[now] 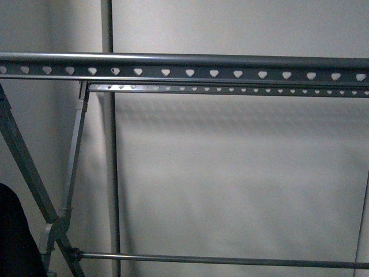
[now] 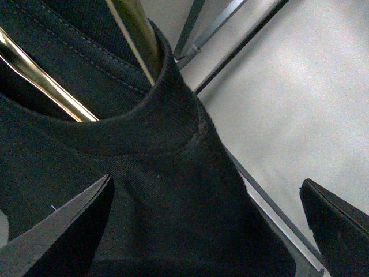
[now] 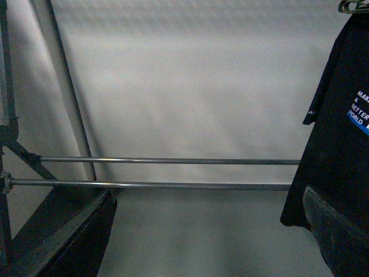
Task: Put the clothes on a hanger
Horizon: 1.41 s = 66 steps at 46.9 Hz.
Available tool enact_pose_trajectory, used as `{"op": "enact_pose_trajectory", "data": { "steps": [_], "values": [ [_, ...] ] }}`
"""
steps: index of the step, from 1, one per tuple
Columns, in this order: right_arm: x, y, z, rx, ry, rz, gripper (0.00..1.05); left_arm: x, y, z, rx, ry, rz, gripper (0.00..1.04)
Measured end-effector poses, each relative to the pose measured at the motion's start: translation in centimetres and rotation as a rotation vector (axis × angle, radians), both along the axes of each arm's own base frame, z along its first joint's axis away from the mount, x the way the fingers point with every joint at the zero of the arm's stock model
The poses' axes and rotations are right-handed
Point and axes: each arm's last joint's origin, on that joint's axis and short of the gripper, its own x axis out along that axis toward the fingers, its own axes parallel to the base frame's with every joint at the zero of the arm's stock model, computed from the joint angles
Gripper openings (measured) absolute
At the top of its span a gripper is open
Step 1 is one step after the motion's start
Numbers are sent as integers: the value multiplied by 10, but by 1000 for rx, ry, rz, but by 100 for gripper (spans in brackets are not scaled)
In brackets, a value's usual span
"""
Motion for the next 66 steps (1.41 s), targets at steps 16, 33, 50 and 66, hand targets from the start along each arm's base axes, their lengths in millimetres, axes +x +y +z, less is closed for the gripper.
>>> {"op": "enact_pose_trajectory", "data": {
  "steps": [16, 33, 50, 66],
  "values": [
    [0, 0, 0, 0, 0, 0, 97, 45, 6, 0, -30, 66, 68, 98],
    [0, 0, 0, 0, 0, 0, 97, 77, 17, 7, -30, 107, 93, 53],
    [0, 0, 0, 0, 0, 0, 97, 36, 12, -2, -89, 132, -64, 4],
    [0, 0, 0, 0, 0, 0, 97, -45, -7, 12, -22, 137, -570, 4]
  ]
}}
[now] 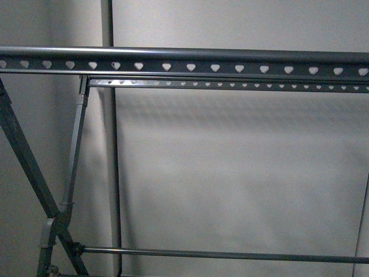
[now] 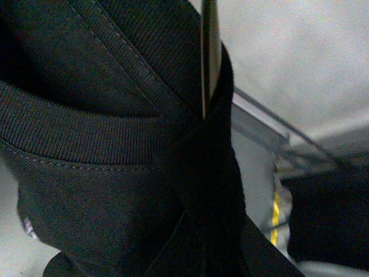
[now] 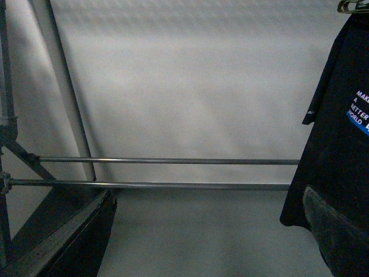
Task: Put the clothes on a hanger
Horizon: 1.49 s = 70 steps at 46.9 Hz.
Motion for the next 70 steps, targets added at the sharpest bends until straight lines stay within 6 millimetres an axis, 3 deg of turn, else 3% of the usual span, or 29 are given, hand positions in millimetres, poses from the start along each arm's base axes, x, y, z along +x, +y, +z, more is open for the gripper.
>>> {"op": "enact_pose_trajectory", "data": {
  "steps": [4, 9, 18, 28, 34, 44, 65, 70],
  "values": [
    [0, 0, 0, 0, 0, 0, 97, -9, -9, 4, 27, -12, -215, 4],
    [0, 0, 0, 0, 0, 0, 97, -7, -17, 6, 101, -13, -459, 4],
    [0, 0, 0, 0, 0, 0, 97, 25, -21, 14, 385, -130, -975, 4],
    [0, 0, 0, 0, 0, 0, 97, 57, -36, 18, 710, -343, -1402, 4],
    [0, 0, 0, 0, 0, 0, 97, 76, -57, 32, 825, -568, -1428, 4],
    [0, 0, 0, 0, 0, 0, 97, 81, -78, 36, 916, -756, -1412, 4],
    [0, 0, 0, 0, 0, 0, 97, 81, -79, 35, 916, -760, -1411, 4],
    [1, -2, 1, 116, 153, 180, 97, 81, -79, 34, 915, -758, -1411, 4]
  ]
}}
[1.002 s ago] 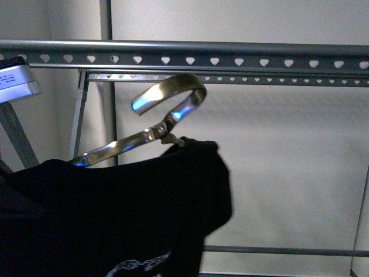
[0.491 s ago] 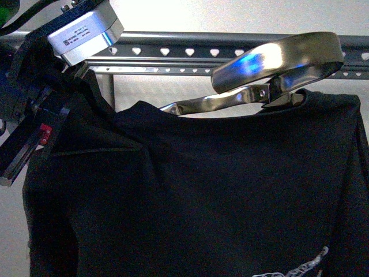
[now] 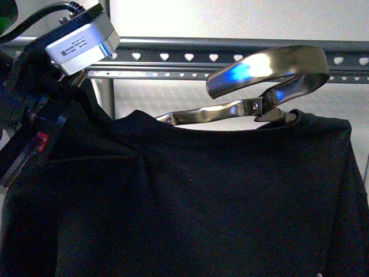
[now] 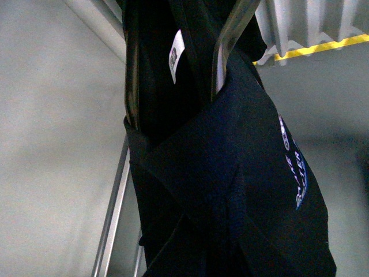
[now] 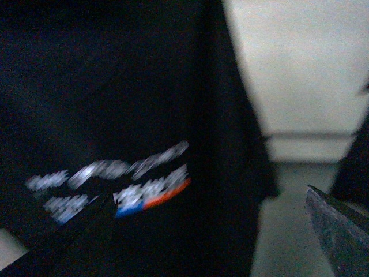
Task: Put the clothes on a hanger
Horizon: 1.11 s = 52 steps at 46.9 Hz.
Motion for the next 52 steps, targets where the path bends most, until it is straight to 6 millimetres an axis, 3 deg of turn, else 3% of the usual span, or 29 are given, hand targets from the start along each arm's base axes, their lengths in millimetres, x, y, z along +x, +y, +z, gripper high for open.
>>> {"op": "enact_pose_trajectory", "data": {
  "steps": [4, 9, 17, 21, 28, 34, 44, 52],
  "values": [
    [6, -8, 10, 84, 125, 155, 97, 0, 0, 0, 3, 0, 4, 4],
    [27, -19, 38, -45, 81, 305, 97, 0, 0, 0, 3, 0, 3, 4],
    [69, -31, 70, -484, -46, 410, 97, 0, 2, -1, 5, 2, 11, 4],
    [102, -36, 83, -822, -103, 514, 97, 0, 2, -1, 4, 2, 11, 4],
    [155, -25, 117, -1211, -224, 586, 97, 0, 2, -1, 4, 3, 10, 4],
    [194, 0, 143, -1304, -240, 611, 97, 0, 2, -1, 3, 3, 9, 4],
    [238, 36, 153, -1311, -213, 623, 97, 0, 2, -1, 4, 3, 10, 4],
    [259, 52, 147, -1288, -201, 608, 74, 0, 2, -1, 4, 3, 10, 4]
  ]
}}
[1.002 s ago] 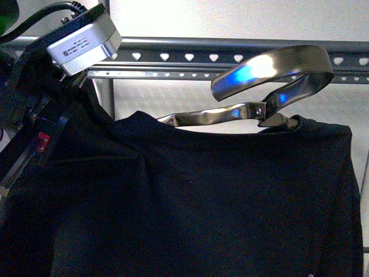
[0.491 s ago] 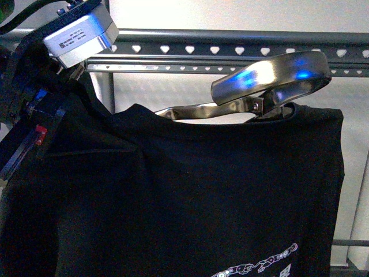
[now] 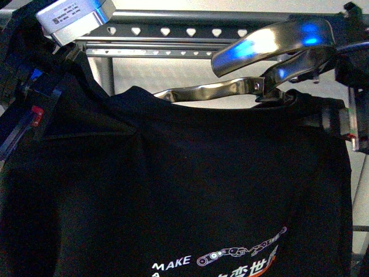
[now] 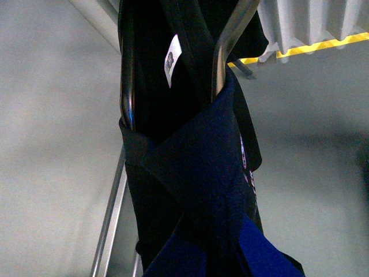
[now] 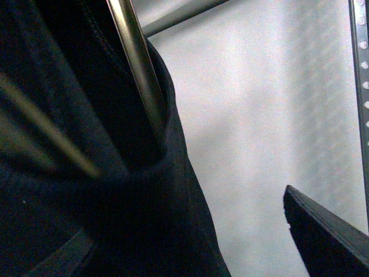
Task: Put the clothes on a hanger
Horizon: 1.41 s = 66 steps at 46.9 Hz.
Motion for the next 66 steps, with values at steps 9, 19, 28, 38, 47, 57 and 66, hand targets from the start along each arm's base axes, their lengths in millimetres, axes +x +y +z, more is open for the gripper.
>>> {"op": "enact_pose_trajectory", "data": {
  "steps": [9, 19, 28, 38, 47, 57, 66],
  "values": [
    [14, 5, -14, 26, 43, -27, 47, 0, 0, 0, 5, 2, 8, 4],
    [17, -8, -21, 43, 48, -51, 14, 0, 0, 0, 1, 6, 9, 8],
    [12, -25, -38, 57, 92, -73, 4, -2, 0, 4, -16, -8, -7, 35],
    [1, -53, -69, 84, 213, -152, 4, -3, 0, 5, -16, -13, -8, 71],
    [-11, -76, -94, 146, 307, -237, 4, 0, 1, 1, -72, -57, 116, 100],
    [-29, -74, -82, 367, 437, -362, 4, 22, 27, 33, -828, 93, 820, 98],
    [-49, -58, -62, 543, 576, -483, 3, 16, 51, 46, -1109, 145, 1060, 91]
  ]
}}
